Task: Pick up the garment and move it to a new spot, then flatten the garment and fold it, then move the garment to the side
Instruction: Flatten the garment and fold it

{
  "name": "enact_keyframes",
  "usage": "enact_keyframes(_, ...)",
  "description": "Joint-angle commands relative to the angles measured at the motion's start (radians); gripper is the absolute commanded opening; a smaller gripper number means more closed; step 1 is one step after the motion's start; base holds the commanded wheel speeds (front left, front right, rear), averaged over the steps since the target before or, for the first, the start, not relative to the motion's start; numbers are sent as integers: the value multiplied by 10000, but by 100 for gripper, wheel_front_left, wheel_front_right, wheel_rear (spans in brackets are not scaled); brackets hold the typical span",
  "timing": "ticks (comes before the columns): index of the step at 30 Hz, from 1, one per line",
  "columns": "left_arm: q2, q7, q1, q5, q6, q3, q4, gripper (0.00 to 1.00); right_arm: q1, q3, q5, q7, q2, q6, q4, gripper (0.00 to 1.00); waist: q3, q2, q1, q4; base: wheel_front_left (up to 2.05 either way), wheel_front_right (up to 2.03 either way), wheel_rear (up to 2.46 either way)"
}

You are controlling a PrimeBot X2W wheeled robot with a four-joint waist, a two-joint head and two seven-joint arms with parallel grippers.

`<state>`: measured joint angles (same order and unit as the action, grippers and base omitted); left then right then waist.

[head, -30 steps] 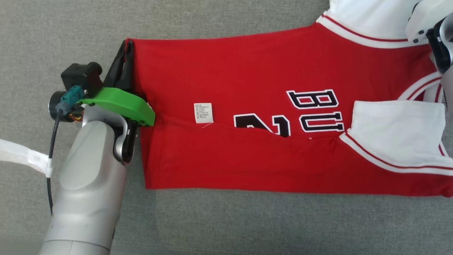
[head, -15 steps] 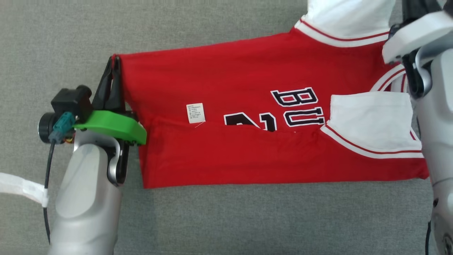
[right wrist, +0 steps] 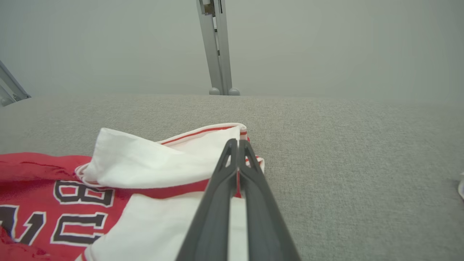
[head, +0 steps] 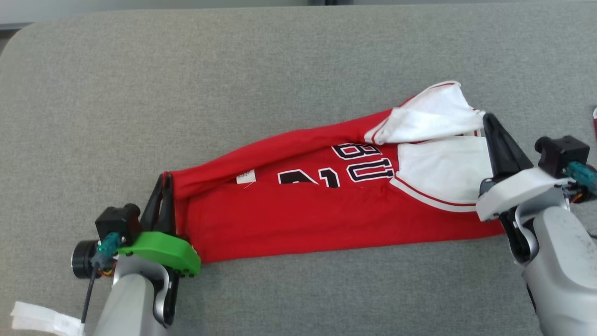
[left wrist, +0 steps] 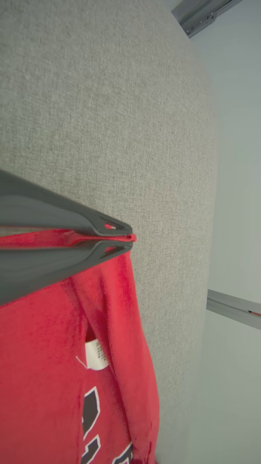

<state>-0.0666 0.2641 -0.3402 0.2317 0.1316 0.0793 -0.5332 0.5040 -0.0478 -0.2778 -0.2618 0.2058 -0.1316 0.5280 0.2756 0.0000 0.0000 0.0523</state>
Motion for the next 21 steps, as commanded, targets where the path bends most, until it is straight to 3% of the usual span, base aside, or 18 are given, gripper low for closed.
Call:
enact_keyframes(1, 30, -2, 277, -61, -23, 1, 9, 0, -312, 44, -73, -39, 1, 20, -54, 0, -281, 0, 0, -179, 0, 0, 0)
enact_keyframes(15, 142, -3, 1659, 143, -23, -110, 207, 1, -2198, 860, -31, -40, -400, 20, -72, 0, -840, 0, 0, 69, 0, 0, 0)
enact_keyframes(16, 141, -3, 1739, 183, -24, -84, 238, 20, -2286, 879, 8, -40, -409, 20, -22, 0, -863, 0, 0, 76, 0, 0, 0)
enact_keyframes(17, 142, -3, 1800, 232, -29, -53, 249, 53, -2344, 889, 75, -40, -408, 20, 45, 0, -881, 0, 0, 83, 0, 0, 0)
enact_keyframes(18, 142, -3, 1875, 275, -50, -27, 258, 100, -2393, 911, 114, -40, -425, 20, 161, 0, -896, 0, 0, 94, 0, 0, 0)
enact_keyframes(19, 141, -3, 1913, 298, -75, -4, 272, 100, -2410, 933, 141, -40, -447, 20, 263, 0, -902, 0, 0, 106, 0, 0, 0)
enact_keyframes(20, 141, -3, 1938, 361, -104, 36, 329, 100, -2384, 959, 154, -40, -465, 20, 332, 33, -901, 0, 0, 123, 0, 0, 0)
enact_keyframes(21, 140, -3, 1940, 376, -136, 56, 420, 100, -2334, 990, 175, -40, -471, 20, 356, 80, -894, 0, 0, 141, 0, 0, 0)
